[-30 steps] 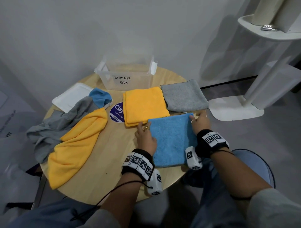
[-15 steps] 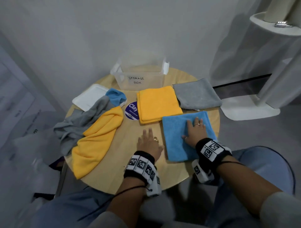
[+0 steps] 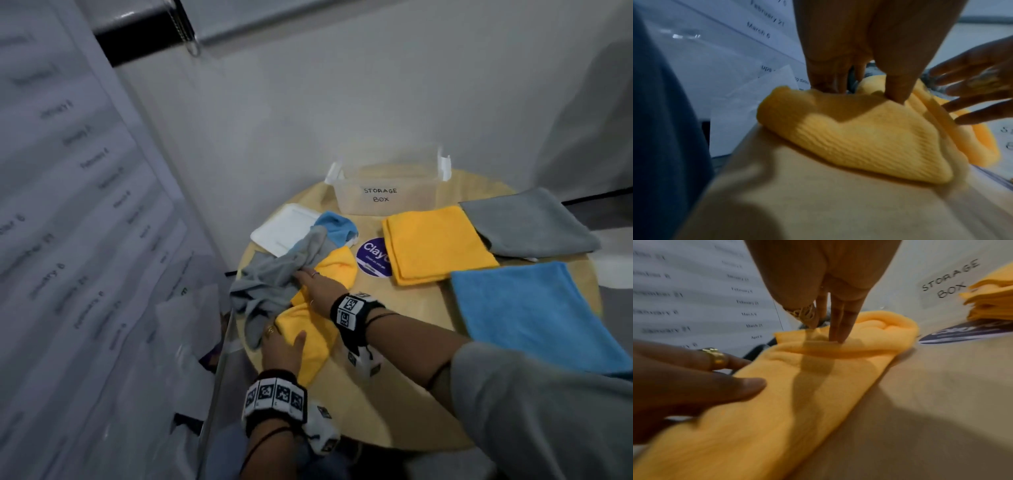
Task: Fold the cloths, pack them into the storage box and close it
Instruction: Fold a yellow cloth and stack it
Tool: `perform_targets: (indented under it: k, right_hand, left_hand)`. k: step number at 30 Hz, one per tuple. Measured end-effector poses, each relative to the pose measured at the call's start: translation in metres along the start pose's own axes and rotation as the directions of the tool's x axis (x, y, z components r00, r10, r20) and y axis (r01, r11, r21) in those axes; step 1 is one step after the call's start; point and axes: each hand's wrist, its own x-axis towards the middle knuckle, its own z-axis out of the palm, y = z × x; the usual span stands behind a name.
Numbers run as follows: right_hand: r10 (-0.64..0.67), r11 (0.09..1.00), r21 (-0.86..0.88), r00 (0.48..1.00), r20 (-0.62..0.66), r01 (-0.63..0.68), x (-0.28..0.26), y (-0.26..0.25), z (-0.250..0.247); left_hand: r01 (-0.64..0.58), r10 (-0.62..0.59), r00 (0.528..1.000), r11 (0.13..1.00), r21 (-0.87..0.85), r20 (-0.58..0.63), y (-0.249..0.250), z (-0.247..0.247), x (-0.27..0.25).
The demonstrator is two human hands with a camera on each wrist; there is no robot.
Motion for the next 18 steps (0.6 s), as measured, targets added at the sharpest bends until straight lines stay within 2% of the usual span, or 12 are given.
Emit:
perform_targets:
  k: [2,4,5,7,10,12,14,16,18]
  right_hand:
    - [0.040,0.992,-0.118,0.998,0.042,-0.034,0.020,0.000,0.000]
    - [0.054,0.990,-0.135,0.998,0.032,-0.049,0.029,0.007,-0.001]
    - [0.052,0.992,-0.117,0.999,0.015,-0.050,0.029,0.013,-0.001]
    - [0.071,0.995,-0.073,0.997,-0.013,-0.072,0.020,0.031,0.004]
    - [0.156,0.983,-0.100,0.987,0.040,-0.152,-0.009,0.065,0.016]
    - [0.184,0.980,-0.079,0.982,0.039,-0.181,-0.034,0.086,0.022]
    - [0.183,0.983,-0.026,0.983,-0.006,-0.183,-0.057,0.103,0.023]
    - [0.214,0.977,0.025,0.976,-0.028,-0.213,-0.075,0.113,0.022]
    - [0.225,0.972,0.080,0.972,-0.070,-0.220,-0.090,0.118,0.016]
  left_hand:
    - [-0.017,0.018,1.000,0.998,-0.067,0.012,0.001,-0.006,-0.002]
    - [-0.029,0.031,0.999,0.998,-0.052,0.025,0.002,-0.014,-0.001]
    - [-0.037,0.037,0.999,0.999,0.006,0.038,0.002,-0.017,0.001]
    - [-0.054,0.032,0.989,0.987,0.153,0.145,0.003,-0.019,0.003]
    - [-0.105,-0.034,0.947,0.907,0.409,0.319,0.010,-0.010,-0.001]
    - [-0.114,-0.062,0.943,0.863,0.492,0.327,0.019,-0.002,-0.008]
    - [-0.103,-0.059,0.952,0.861,0.498,0.299,0.031,0.001,-0.016]
    - [-0.147,0.014,0.970,0.831,0.537,0.243,0.044,0.004,-0.022]
    - [-0.237,0.091,0.956,0.800,0.551,0.280,0.063,0.006,-0.032]
